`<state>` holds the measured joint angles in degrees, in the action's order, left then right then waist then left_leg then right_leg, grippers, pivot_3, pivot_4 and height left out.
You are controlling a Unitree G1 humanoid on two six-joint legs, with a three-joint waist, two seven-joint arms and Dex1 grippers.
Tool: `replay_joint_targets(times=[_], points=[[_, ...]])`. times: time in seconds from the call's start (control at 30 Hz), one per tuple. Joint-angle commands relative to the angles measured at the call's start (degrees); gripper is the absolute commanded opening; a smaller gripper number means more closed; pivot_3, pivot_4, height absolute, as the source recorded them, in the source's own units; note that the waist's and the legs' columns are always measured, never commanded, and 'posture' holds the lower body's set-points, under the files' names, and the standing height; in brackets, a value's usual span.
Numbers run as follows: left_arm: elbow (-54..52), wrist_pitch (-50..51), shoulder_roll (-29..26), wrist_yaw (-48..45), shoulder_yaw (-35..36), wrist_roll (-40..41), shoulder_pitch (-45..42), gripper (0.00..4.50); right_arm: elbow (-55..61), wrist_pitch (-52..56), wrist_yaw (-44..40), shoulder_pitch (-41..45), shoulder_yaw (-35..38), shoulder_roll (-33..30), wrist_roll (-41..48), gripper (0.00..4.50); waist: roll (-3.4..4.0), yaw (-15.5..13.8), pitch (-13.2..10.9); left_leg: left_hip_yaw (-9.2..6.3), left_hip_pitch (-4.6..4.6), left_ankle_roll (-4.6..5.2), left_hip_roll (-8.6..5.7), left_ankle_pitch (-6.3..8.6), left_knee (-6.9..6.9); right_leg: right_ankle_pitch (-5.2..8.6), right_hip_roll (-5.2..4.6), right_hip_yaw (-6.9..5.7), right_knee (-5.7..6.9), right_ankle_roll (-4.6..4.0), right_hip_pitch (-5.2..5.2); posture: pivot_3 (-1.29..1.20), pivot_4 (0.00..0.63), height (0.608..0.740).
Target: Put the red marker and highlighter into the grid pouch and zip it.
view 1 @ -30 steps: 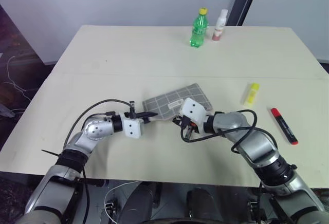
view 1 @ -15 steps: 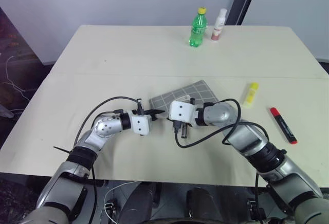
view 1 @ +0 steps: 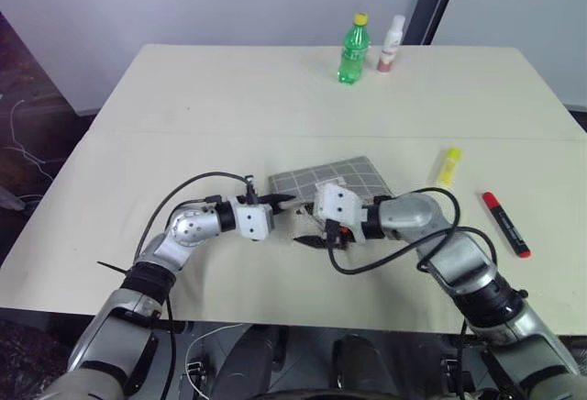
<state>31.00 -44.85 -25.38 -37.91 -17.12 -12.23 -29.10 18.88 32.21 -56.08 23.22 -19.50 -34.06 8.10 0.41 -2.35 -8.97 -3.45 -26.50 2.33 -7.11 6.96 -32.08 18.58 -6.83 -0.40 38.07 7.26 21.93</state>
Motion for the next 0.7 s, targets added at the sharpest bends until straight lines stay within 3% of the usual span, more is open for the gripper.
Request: replay_joint_targets(times=[0.03,0.17,0.33,0.47,0.6,0.7], points=[[-1.66,1.93,-0.2,0.22,1.15,2.11,1.33,0.0,6.05,0.87,0.07,-5.79,8.48,-3.59,4.54,4.46,-0.05,0.09,-0.02,0.0,-0.01,0.0,-0.01,0.0,-0.01,0.0,-0.02,0.0,-0.02,0.0,-0.02,0.0,0.15,0.74],[-4.41,4.49,-0.33,0.11,2.82,5.67,2.84,0.0,10.48,0.58,3.85,-15.2,17.91,-4.18,8.11,4.46,-0.1,0.24,-0.05,0.01,0.0,0.0,0.02,0.0,0.01,0.01,-0.02,0.02,-0.03,0.0,-0.03,0.0,0.15,0.74],[-7.49,8.83,-0.06,0.14,5.28,9.93,4.88,0.0,10.03,-1.42,21.01,-18.15,30.41,6.69,8.32,4.46,-0.11,0.77,-0.06,-0.02,0.02,0.0,0.12,0.0,0.02,0.01,0.04,0.02,0.02,-0.02,-0.02,0.0,0.15,0.74],[-8.95,11.08,0.56,-0.33,5.64,11.2,5.76,0.0,8.82,-1.07,30.92,-17.62,32.05,10.6,4.2,4.46,-0.12,0.59,-0.06,-0.01,0.01,0.0,0.06,0.0,0.03,0.01,0.03,0.02,0.01,-0.02,0.0,0.0,0.15,0.74],[-10.0,12.76,1.81,-0.86,5.36,11.7,5.53,0.0,2.25,1.79,43.72,-12.1,33.35,13.98,-1.64,4.46,-0.11,0.37,-0.06,-0.01,0.02,-0.03,0.06,-0.02,0.03,0.0,0.04,0.03,0.02,-0.05,0.01,0.0,0.15,0.74],[-10.51,13.47,2.21,-1.08,5.44,11.47,5.43,0.0,-3.88,3.58,48.9,-7.99,34.82,15.57,-2.62,4.46,-0.1,0.18,-0.05,-0.01,0.02,-0.05,0.06,-0.04,0.03,-0.02,0.08,0.04,0.02,-0.09,0.03,0.0,0.15,0.74]])
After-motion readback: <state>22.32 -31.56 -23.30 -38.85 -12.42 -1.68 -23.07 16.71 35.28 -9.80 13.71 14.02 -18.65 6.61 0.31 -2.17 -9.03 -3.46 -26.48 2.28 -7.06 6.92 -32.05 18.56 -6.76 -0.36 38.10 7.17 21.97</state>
